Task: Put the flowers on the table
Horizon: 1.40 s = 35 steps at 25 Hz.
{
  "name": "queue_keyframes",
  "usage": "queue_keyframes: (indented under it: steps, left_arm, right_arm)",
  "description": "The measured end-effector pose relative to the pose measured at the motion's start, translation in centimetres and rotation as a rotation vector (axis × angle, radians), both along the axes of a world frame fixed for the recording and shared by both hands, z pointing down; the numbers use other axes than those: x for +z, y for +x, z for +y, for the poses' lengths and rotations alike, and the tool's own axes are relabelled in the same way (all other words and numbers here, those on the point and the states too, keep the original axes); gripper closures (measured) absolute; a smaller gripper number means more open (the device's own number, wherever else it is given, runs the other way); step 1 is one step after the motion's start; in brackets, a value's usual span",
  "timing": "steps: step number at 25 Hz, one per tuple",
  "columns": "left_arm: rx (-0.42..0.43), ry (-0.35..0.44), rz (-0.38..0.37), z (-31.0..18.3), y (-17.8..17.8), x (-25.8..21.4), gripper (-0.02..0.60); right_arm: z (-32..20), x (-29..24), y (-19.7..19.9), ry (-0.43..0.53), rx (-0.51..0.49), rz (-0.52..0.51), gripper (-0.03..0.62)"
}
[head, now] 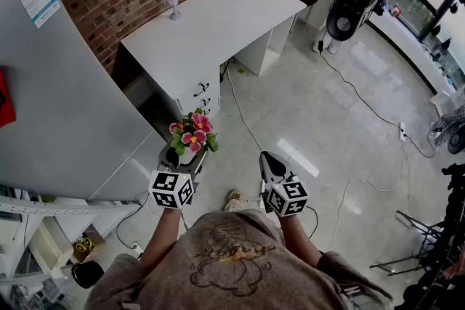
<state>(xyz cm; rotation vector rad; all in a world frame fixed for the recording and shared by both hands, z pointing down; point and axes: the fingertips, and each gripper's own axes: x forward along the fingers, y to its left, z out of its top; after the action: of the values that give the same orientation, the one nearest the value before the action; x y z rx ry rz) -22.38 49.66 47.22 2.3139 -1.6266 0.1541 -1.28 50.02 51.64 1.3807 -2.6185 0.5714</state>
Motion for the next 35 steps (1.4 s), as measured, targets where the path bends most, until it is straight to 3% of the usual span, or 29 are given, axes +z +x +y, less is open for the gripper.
queue_keyframes:
  steps: [11,26,35]
  left_arm:
    - [-0.032,0.001,0.013,-1.8,-0.2,-0.1,0.229]
    - [-0.113,0.025,0.007,-8.9,1.4,0.0,0.229]
    - [-0.115,0.020,0.013,-13.9,1.6,0.4,0.229]
  right_arm:
    - [-2.5,-0.6,-0.6,0.013,-0.030,0.007,0.591]
    - [-12.0,-0.6,2.6,0.055,-0.065,-0.003,0.589]
    - [-16.0,1.1,2.9,0.011,-0.062,-0.027,0.589]
